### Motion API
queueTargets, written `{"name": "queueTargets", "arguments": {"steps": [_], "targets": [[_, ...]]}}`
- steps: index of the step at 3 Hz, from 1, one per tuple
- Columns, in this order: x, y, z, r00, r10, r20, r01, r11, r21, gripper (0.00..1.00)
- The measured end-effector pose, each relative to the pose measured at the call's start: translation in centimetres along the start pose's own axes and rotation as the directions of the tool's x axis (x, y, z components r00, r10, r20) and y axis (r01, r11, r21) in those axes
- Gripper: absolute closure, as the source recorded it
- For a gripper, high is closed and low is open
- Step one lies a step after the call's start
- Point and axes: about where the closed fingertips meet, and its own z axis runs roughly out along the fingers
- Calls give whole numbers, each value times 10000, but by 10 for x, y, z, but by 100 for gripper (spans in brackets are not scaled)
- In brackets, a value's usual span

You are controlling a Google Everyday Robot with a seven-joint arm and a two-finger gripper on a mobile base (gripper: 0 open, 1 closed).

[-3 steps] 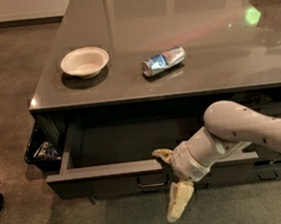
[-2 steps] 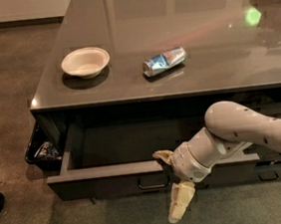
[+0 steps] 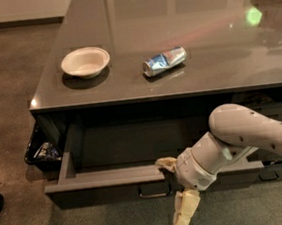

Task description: Open top drawer

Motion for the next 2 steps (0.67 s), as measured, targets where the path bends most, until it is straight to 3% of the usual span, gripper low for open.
{"name": "queueTargets", "arguments": {"steps": [1, 2], "targets": [[-2, 33, -3, 9995, 308, -26, -308, 9988, -393, 0], [-2, 33, -3, 9995, 307, -26, -308, 9988, -393, 0]]}}
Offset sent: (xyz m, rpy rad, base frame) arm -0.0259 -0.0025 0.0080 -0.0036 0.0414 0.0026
